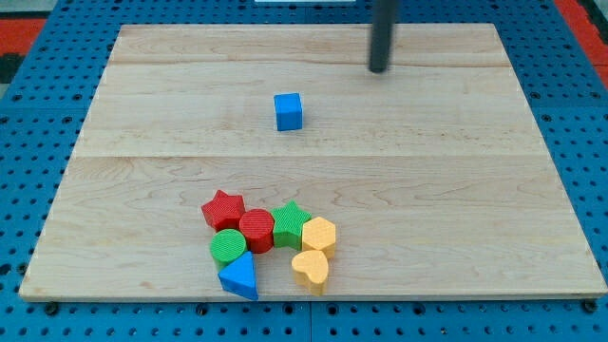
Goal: Nudge yellow heart a bit left
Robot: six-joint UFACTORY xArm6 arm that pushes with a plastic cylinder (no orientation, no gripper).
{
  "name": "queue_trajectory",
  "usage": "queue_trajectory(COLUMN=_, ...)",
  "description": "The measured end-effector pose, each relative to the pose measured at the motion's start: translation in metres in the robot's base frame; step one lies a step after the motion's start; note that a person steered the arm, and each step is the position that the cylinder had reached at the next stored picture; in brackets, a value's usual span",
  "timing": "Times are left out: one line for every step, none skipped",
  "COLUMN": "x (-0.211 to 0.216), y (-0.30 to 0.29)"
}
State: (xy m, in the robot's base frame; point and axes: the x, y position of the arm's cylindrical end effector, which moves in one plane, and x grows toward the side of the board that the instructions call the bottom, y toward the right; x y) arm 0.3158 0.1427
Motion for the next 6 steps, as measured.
queue_trajectory(x=0.096, y=0.06)
queue_trajectory(x=0.201, y=0.058)
queue_trajectory(x=0.298, y=0.016)
queue_trajectory(x=0.303, y=0.008)
queue_trajectory(x=0.303, y=-0.017)
queue_trajectory(x=0.302, y=-0.068)
